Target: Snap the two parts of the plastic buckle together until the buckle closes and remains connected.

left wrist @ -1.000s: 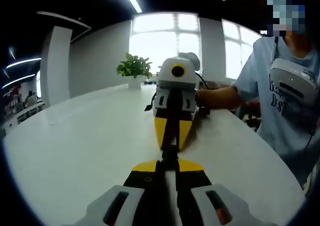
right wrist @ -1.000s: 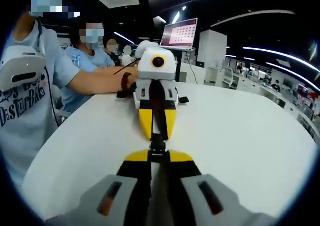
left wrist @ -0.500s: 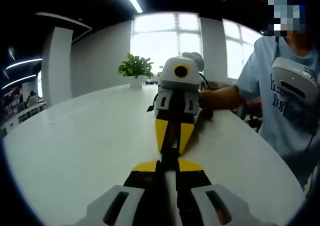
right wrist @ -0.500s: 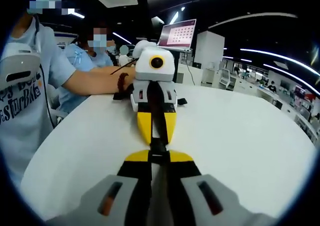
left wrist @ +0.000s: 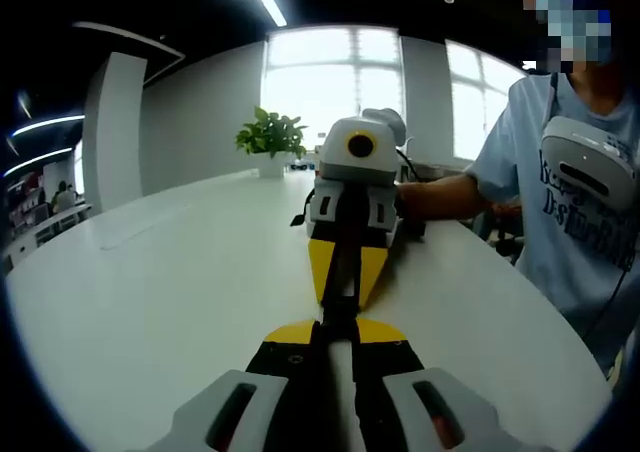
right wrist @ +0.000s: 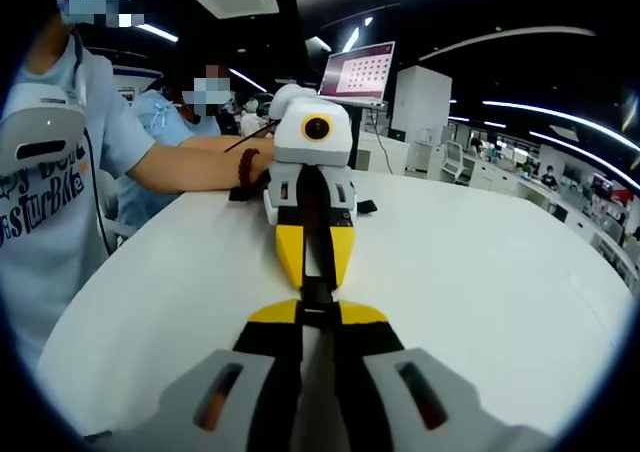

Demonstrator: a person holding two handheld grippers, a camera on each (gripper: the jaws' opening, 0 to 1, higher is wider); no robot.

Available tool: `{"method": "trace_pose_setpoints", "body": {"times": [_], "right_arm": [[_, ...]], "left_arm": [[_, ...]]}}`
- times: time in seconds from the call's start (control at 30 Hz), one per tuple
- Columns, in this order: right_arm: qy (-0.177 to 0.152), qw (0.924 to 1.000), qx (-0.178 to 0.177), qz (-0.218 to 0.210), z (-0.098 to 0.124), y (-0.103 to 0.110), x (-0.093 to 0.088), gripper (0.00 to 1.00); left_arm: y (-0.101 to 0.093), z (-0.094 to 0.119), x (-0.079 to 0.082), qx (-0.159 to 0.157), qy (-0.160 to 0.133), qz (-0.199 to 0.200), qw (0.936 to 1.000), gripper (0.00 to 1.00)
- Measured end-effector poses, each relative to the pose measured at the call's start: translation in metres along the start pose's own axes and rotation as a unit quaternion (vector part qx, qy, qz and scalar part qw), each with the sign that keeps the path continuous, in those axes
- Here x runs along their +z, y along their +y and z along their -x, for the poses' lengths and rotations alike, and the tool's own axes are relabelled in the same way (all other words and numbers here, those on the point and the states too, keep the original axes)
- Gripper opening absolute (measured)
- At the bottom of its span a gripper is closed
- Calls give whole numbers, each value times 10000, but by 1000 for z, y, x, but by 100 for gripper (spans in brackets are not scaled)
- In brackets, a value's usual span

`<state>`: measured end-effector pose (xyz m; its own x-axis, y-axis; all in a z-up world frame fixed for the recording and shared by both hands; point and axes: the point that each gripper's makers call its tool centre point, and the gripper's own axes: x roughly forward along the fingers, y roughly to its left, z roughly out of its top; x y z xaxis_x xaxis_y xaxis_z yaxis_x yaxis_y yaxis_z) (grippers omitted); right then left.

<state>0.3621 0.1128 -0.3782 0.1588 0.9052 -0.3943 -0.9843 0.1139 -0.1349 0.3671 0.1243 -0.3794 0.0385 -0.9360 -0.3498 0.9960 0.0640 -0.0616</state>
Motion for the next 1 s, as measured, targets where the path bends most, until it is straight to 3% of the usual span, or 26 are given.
{"method": "trace_pose_setpoints", "body": {"times": [0.73,1.0], "right_arm": [[-140,9999,55,-73,-3,0,6,12],[-172,9994,266,-162,-4,-6,6,12]], "left_arm": [[-4,3,-4,7,-54,34,10000,11],[-2,4,-5,162,-51,28,9999,11]]}}
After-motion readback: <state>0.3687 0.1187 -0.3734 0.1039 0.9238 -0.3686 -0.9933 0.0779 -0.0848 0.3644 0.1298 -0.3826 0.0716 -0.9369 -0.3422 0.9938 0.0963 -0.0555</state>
